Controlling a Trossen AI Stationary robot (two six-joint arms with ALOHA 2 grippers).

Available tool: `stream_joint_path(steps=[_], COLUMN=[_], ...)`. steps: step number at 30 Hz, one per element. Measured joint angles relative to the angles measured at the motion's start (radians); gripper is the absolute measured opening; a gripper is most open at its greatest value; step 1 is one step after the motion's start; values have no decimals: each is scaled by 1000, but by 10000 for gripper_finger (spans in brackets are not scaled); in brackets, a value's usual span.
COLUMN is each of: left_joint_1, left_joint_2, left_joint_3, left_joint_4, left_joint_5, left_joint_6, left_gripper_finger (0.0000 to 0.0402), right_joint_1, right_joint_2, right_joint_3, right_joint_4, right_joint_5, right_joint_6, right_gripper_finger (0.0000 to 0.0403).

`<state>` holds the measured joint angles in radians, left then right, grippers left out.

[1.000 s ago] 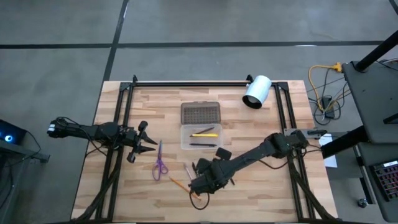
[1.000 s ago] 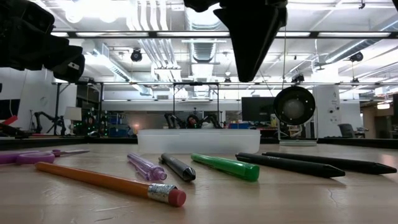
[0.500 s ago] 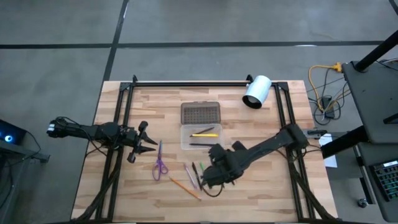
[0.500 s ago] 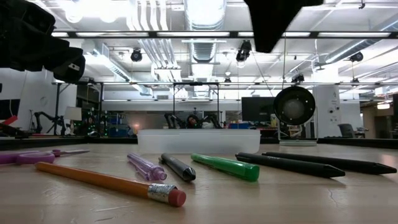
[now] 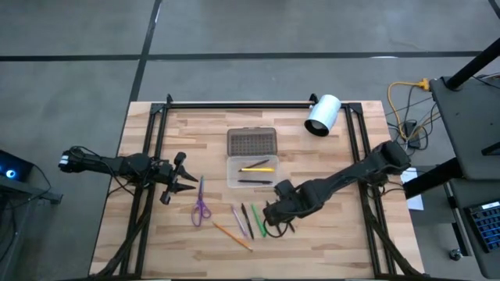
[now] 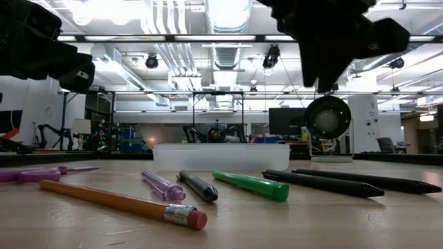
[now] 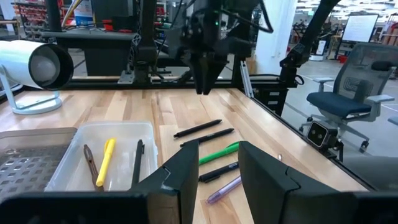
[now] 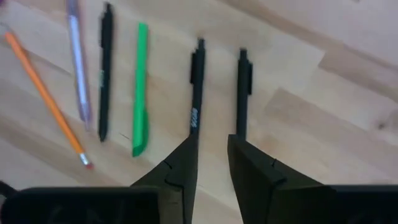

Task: Pick & place school supplies into a supply box
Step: Put the black pen into the supply box

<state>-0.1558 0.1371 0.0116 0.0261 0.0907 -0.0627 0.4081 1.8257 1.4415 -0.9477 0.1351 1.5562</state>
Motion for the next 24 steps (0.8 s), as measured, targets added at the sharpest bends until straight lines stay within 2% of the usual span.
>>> stream_joint_path(steps=[7, 24], left_joint_1=[0, 0], left_joint_2=[1, 8], left_joint_3=[0, 0], left_joint_4=[0, 0], left_joint_5=[0, 0], left_joint_6=[0, 0], left_gripper_finger=[99, 99], right_joint_1=[-26, -53], right_joint_2=[29, 137], right_joint_3=[-22, -25], right_joint_4=[3, 1], right_joint_5=[-116, -142], right_joint_6=[9, -88], right_gripper_finger=[68, 87])
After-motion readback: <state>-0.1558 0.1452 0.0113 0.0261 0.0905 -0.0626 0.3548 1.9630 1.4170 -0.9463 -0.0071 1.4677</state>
